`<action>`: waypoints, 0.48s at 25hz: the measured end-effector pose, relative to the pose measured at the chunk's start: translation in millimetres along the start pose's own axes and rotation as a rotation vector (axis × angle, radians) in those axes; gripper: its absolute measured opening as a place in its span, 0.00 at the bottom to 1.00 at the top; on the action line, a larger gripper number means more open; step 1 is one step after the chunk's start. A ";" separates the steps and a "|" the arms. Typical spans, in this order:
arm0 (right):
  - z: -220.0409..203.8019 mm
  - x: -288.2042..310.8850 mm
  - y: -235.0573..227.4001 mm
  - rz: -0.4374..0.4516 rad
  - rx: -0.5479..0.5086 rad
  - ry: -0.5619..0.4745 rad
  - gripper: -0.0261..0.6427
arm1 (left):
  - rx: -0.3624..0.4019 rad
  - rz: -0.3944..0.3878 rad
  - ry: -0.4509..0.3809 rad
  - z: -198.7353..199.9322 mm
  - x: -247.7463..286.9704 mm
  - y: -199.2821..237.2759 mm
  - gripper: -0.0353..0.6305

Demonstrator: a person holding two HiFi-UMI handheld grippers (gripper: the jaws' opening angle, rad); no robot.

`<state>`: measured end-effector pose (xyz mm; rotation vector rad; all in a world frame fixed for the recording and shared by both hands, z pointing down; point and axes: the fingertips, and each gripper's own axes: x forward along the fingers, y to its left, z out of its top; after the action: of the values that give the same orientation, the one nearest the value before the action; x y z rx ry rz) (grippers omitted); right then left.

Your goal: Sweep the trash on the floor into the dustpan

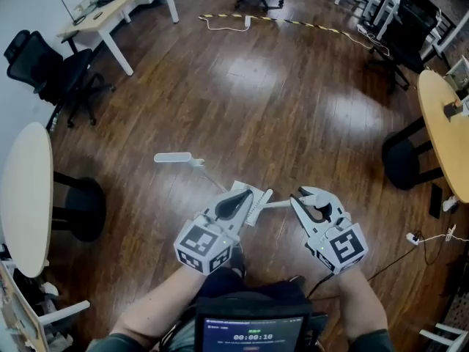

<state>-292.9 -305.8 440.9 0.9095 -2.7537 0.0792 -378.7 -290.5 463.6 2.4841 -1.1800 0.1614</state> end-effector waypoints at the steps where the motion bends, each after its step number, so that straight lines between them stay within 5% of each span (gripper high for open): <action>1: 5.9 -18.6 -6.8 -0.026 0.007 -0.011 0.19 | -0.011 -0.009 -0.010 4.5 6.0 -11.2 0.06; 4: 16.7 -78.6 -27.5 -0.103 0.020 -0.026 0.19 | -0.024 -0.025 -0.027 17.8 25.7 -47.1 0.06; 12: 55.2 -228.9 -55.2 -0.298 0.063 -0.076 0.19 | 0.098 -0.172 -0.092 69.2 60.7 -182.9 0.06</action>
<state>-93.7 -224.4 330.5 1.3545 -2.6614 0.0805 -203.8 -256.4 362.5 2.6900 -1.0095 0.0590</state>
